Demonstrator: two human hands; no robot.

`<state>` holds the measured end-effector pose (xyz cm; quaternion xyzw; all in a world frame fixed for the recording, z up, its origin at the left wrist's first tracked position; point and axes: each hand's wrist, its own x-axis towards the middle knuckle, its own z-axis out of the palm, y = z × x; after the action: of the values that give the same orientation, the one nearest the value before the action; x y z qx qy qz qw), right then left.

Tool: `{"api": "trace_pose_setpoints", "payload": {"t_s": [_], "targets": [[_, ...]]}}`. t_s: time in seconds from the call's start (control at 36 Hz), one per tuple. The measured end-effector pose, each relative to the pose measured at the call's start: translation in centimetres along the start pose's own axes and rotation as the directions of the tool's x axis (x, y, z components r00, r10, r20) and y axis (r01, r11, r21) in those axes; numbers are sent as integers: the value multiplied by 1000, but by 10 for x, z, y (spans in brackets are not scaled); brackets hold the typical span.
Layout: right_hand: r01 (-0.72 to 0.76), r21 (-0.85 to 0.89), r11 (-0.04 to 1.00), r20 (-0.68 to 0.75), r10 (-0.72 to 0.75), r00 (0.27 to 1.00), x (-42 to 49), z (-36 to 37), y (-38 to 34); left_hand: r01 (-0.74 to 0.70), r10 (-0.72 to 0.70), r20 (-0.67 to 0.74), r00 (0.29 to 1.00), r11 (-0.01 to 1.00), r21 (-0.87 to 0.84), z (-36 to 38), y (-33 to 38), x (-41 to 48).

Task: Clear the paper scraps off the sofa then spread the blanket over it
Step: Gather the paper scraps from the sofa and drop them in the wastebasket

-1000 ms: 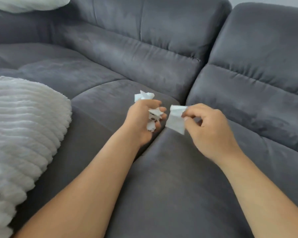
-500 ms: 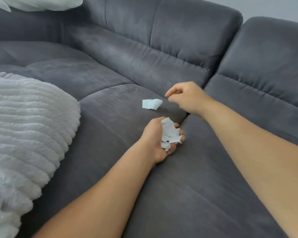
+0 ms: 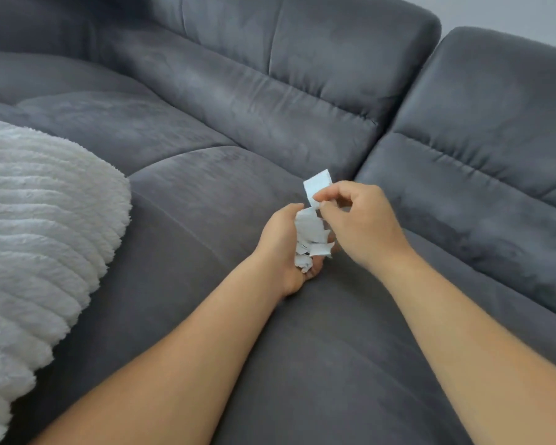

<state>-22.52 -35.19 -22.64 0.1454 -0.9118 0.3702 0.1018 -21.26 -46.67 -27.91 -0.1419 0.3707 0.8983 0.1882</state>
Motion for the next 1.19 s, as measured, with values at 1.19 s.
{"api": "trace_pose_setpoints", "payload": {"t_s": [1.19], "targets": [[142, 362, 921, 447, -305, 841, -377, -70, -479, -33, -291, -439, 850, 803, -595, 16, 89, -685]]}}
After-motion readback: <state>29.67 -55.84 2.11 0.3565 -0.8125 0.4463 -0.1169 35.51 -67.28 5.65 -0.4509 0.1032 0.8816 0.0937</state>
